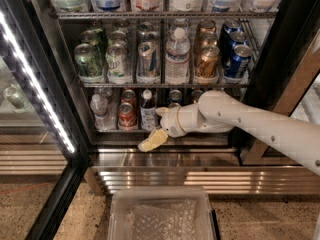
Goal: Pick blue plastic bottle from bottom shelf of fridge
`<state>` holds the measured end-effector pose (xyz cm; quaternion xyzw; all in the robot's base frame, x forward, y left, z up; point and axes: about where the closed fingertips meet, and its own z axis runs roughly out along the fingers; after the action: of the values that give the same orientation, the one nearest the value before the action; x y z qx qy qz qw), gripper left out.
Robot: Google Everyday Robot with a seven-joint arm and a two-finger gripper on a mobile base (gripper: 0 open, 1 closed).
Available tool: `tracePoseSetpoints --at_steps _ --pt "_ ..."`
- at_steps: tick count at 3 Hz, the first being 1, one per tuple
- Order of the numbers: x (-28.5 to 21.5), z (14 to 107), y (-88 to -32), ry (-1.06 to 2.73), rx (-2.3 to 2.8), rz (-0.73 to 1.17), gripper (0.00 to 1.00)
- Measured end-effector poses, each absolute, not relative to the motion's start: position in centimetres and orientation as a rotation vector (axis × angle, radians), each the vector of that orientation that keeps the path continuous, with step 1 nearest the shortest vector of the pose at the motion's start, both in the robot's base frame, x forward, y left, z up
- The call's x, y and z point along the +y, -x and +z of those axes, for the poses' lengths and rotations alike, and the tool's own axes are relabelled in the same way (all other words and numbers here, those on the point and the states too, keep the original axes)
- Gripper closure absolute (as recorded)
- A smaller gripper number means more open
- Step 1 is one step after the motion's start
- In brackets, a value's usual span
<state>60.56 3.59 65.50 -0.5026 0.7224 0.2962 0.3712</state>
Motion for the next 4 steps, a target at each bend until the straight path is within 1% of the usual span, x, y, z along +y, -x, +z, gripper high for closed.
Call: tracePoseSetpoints --at_steps 1,2,4 --pt "3.3 64.9 -62.2 1.275 1.859 0.717 0.22" --pt "2.7 64.4 -63.5 1.251 1.879 0.675 0.13" --pt "-0.4 64.6 -65.1 1.206 1.941 0.537 0.09"
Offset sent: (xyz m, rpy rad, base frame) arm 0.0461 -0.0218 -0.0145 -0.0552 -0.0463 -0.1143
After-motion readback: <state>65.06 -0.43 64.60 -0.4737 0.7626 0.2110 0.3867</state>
